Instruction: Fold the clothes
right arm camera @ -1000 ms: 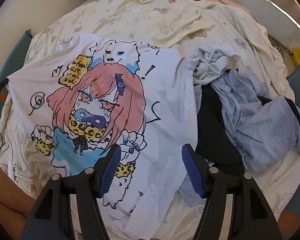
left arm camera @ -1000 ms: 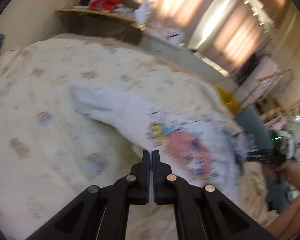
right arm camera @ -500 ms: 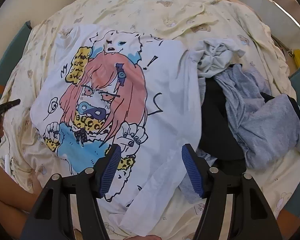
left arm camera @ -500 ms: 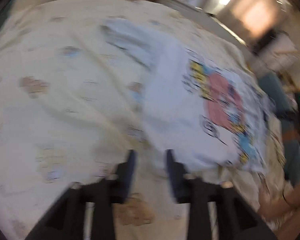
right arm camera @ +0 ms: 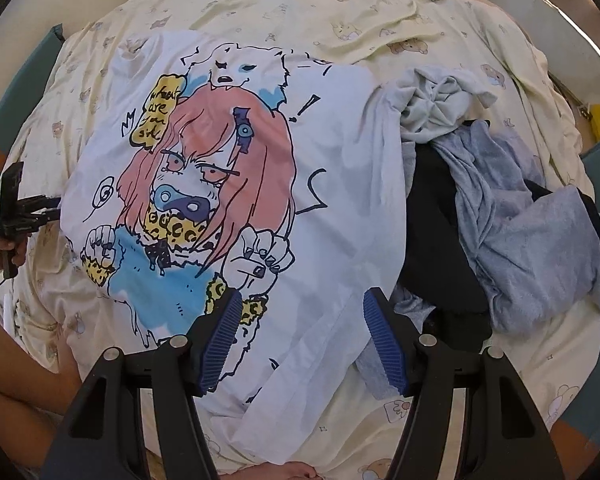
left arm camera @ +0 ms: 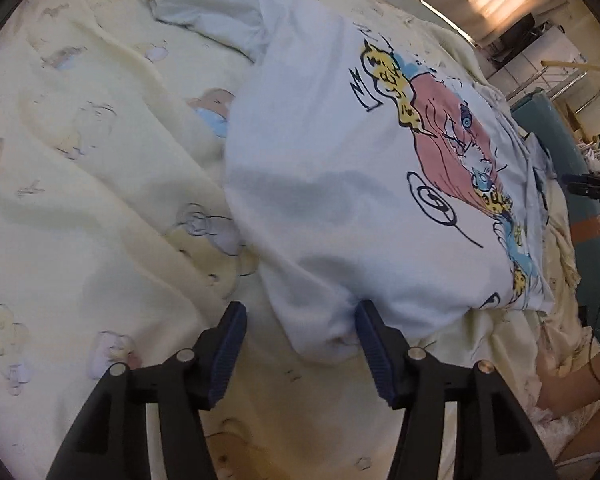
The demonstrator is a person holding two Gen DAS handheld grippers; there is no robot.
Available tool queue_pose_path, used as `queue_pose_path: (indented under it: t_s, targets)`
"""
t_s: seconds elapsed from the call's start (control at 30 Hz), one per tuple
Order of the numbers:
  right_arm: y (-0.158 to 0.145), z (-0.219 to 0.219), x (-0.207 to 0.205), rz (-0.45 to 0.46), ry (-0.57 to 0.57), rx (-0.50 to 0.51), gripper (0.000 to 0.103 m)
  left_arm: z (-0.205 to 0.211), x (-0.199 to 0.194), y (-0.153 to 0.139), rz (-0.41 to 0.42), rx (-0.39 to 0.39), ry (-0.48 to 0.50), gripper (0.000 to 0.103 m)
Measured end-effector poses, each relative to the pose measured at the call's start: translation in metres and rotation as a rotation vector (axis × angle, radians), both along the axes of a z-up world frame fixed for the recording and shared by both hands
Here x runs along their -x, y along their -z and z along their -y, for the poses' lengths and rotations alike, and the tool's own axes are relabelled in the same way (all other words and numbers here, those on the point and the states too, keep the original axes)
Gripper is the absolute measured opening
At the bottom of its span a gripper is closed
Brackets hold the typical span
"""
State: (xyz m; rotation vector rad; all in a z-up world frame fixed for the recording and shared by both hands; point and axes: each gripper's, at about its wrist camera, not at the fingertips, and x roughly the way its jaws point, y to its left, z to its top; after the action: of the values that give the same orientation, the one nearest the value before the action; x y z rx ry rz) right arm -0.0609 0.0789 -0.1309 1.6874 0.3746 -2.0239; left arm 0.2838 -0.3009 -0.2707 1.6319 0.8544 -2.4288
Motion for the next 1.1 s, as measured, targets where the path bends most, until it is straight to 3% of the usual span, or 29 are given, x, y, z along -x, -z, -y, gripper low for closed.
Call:
queue_pose_path:
  t_s: [0.03, 0.07, 0.17, 0.27, 0.4, 0.5, 0.57, 0.67, 0.9, 0.97, 1.0, 1.03, 1.1]
  targets:
    - [0.0, -0.001, 0.0, 0.0, 0.001, 0.001, 0.068, -0.002, 0.003, 0.001, 0.01, -0.03, 0.003, 0.054]
    - [0.0, -0.001, 0.001, 0.0, 0.003, 0.003, 0.068, -0.005, 0.006, -0.001, 0.013, -0.033, 0.015, 0.03]
    - [-0.001, -0.008, 0.004, 0.008, 0.027, 0.015, 0.068, -0.014, 0.011, -0.016, -0.013, -0.028, 0.022, 0.008]
    - [0.007, -0.034, 0.005, 0.027, 0.101, 0.04, 0.068, -0.012, 0.005, -0.047, -0.091, -0.042, -0.031, 0.008]
    - [0.025, -0.064, -0.007, 0.078, 0.187, 0.126, 0.075, -0.006, 0.0, -0.111, -0.245, -0.049, -0.095, 0.006]
    - [0.046, -0.071, -0.027, 0.13, 0.198, 0.155, 0.075, -0.007, 0.004, -0.164, -0.375, -0.04, -0.113, 0.005]
    - [0.062, -0.072, -0.042, 0.161, 0.192, 0.152, 0.075, -0.011, 0.014, -0.182, -0.399, -0.004, -0.1, 0.005]
    - [0.087, -0.072, -0.063, 0.208, 0.185, 0.15, 0.075, -0.012, 0.03, -0.183, -0.375, 0.009, -0.09, 0.005]
    - [0.135, -0.066, -0.089, 0.271, 0.194, 0.065, 0.074, 0.0, 0.051, -0.166, -0.327, -0.013, -0.187, 0.005]
    - [0.136, -0.061, -0.093, 0.266, 0.172, 0.072, 0.045, 0.002, 0.053, -0.166, -0.318, 0.002, -0.193, 0.005]
    - [0.13, -0.059, -0.093, 0.251, 0.166, 0.092, 0.017, 0.003, 0.054, -0.169, -0.316, 0.02, -0.193, 0.005]
    - [0.12, -0.057, -0.092, 0.23, 0.165, 0.124, 0.005, 0.004, 0.055, -0.171, -0.318, 0.029, -0.19, 0.005]
    - [0.097, -0.054, -0.088, 0.179, 0.166, 0.2, 0.005, 0.006, 0.058, -0.175, -0.32, 0.046, -0.182, 0.005]
